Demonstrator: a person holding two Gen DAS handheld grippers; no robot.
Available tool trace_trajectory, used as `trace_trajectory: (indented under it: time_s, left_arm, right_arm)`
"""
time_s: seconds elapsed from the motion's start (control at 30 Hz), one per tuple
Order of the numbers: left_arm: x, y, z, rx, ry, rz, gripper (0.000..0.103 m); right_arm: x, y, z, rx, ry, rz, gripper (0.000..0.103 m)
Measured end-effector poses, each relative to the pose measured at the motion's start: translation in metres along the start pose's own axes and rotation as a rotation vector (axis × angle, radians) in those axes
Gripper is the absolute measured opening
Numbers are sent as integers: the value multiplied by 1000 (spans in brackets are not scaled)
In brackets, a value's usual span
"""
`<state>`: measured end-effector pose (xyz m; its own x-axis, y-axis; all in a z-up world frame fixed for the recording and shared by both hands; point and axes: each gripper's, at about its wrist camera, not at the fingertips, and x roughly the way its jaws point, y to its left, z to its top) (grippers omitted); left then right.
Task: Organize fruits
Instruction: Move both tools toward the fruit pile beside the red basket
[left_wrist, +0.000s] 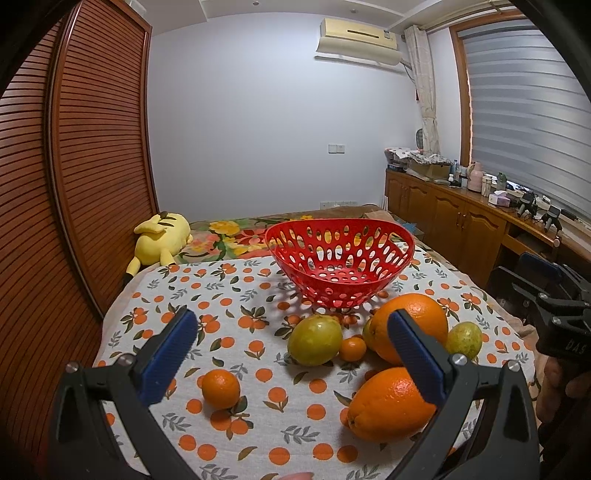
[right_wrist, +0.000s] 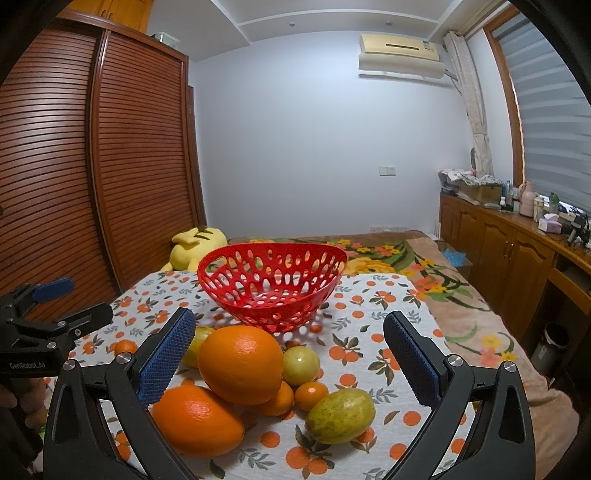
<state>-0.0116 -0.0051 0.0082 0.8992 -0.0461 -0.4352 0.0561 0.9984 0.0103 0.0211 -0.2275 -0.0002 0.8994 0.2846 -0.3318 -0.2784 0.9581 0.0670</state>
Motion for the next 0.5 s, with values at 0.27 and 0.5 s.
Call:
trace_trajectory:
  time_s: [0.27,0.5]
  left_arm:
    - [0,0,0,1,0,1,103]
    - [-1,-1,0,0,0,-1,103]
  right_arm:
    - [0,0,0,1,-1,1,103]
    - [0,0,0,1,-1,2,103]
